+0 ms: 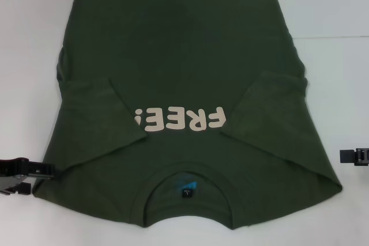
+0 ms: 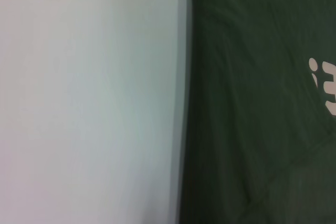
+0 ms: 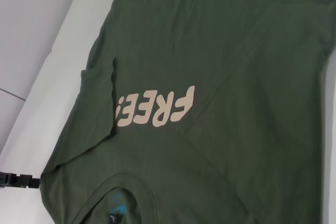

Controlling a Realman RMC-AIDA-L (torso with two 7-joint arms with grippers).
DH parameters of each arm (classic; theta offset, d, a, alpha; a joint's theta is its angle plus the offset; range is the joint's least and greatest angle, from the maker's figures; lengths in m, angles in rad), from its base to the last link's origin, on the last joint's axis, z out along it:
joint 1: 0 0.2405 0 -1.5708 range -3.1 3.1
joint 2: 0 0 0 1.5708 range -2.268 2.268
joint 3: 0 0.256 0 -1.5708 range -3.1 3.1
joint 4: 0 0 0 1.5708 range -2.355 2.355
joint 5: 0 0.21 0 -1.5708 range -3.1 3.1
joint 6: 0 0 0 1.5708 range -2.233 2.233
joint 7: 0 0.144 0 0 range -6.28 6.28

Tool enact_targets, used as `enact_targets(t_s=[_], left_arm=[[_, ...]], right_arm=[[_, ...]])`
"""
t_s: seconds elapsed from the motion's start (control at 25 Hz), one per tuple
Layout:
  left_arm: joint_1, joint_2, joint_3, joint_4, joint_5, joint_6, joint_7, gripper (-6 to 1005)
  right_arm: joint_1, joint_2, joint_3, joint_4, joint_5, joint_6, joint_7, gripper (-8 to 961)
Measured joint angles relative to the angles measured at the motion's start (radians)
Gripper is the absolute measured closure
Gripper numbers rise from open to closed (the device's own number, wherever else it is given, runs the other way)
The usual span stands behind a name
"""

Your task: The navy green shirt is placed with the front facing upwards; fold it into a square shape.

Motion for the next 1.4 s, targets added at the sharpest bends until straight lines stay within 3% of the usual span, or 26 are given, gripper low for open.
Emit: enact_targets(t_s=[1.4], left_arm=[[-0.03,0.001,0.028,-0.061,-0.013,-0.028,0.002,50]], right_arm=[[0.015,-0.001,0.0,0.011,-0.014,0.016,0.0,100]])
